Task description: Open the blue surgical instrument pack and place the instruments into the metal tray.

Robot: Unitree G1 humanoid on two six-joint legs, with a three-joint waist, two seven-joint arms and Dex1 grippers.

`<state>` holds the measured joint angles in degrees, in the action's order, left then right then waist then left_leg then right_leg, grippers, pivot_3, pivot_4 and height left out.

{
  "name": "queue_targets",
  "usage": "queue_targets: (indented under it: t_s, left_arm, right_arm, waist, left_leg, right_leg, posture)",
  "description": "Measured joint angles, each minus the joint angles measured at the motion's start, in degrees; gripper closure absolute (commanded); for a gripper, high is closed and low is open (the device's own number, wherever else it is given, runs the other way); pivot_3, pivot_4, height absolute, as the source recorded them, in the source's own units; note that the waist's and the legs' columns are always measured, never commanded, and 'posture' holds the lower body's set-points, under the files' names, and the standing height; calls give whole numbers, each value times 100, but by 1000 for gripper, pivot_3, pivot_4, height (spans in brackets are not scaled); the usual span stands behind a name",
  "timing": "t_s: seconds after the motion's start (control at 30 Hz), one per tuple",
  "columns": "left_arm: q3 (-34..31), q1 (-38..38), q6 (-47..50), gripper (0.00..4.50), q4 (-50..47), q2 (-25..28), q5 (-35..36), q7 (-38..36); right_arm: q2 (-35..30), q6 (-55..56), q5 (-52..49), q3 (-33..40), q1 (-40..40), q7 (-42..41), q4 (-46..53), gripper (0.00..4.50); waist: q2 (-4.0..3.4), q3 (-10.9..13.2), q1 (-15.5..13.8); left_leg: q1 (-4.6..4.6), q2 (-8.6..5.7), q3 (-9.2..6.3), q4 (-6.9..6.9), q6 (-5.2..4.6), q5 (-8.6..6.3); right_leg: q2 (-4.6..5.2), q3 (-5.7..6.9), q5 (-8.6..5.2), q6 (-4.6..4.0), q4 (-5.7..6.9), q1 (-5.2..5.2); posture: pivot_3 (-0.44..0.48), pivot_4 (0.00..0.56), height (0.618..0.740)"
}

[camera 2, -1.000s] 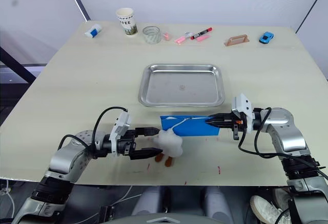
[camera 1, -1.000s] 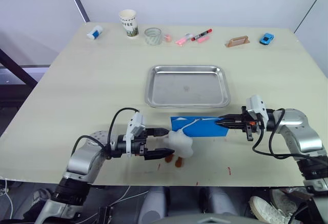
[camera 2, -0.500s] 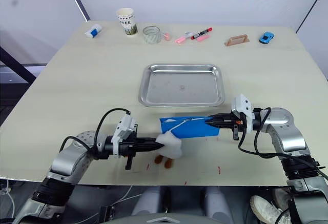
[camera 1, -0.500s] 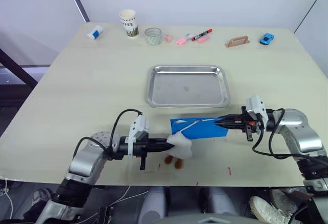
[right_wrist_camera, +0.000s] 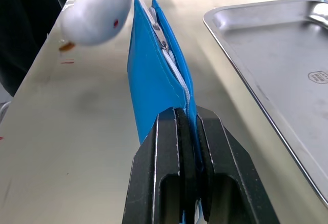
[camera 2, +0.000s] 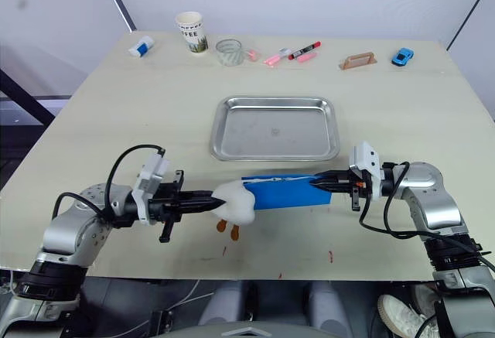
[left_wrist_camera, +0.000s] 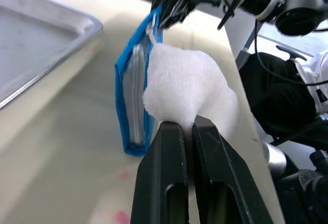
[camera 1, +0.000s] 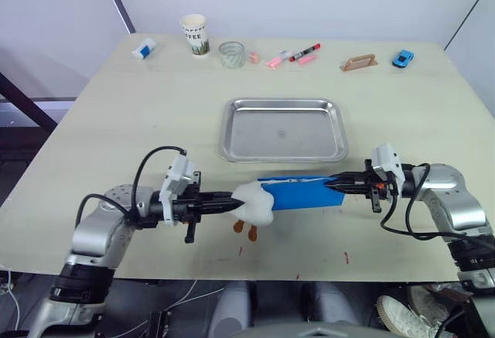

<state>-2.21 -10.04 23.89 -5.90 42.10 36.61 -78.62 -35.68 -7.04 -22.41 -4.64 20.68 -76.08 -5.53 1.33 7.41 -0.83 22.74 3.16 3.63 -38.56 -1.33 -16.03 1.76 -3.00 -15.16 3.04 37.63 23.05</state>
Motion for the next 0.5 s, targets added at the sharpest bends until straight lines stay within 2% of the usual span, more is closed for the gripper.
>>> queue_targets:
  t_s: [0.13,0.5]
  left_arm:
    - [-196,-338,75,4417,188,19,133,-15]
    - [-276,-388,-49,4417,794,208,55,-220]
  right_arm:
    - [-2,25,4,24,22,34,-28,4500]
    - [-39,-50,-147,280,-90,138,-17,4500]
  waist:
    - [0,0,7]
    - [-1,1,7]
  left_leg:
    - [0,-1,1,0,0,0]
    - [1,0,2,0,0,0]
  right_leg:
    - [-1,-1,0,0,-1,0]
    - [-1,-1,0,0,-1,1]
  posture:
    - [0,150,740]
    - [0,150,740]
